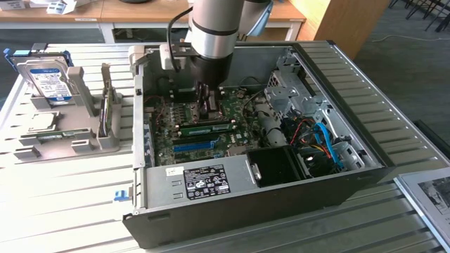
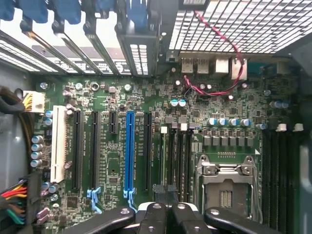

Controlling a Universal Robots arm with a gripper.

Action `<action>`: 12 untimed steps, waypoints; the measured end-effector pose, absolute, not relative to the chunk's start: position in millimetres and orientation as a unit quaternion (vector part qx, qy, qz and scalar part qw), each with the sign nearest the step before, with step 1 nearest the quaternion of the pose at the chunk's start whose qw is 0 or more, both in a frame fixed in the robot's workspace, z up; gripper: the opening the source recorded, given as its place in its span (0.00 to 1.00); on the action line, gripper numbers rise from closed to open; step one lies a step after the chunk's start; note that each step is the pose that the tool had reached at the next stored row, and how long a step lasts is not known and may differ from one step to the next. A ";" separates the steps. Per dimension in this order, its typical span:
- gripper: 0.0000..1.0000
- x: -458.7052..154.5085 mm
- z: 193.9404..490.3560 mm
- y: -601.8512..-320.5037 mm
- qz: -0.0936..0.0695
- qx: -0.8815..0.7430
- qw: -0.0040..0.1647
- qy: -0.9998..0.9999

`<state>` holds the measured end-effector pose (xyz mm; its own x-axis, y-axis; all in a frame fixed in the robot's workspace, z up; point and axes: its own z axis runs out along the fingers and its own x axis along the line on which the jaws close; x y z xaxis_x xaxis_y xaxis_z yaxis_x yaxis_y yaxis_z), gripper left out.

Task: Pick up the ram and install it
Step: 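Press down the ram until it locks into place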

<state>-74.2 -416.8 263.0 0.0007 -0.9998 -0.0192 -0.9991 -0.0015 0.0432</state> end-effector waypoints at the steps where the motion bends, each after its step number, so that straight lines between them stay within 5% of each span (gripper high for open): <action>1: 0.10 -74.2 265.3 -416.8 -0.022 0.707 0.009 -0.707; 12: 0.10 -74.2 291.8 -416.8 -0.023 0.707 0.009 -0.707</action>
<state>-74.2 -416.8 291.8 0.0007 -0.9998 -0.0194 -0.9990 -0.0015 0.0453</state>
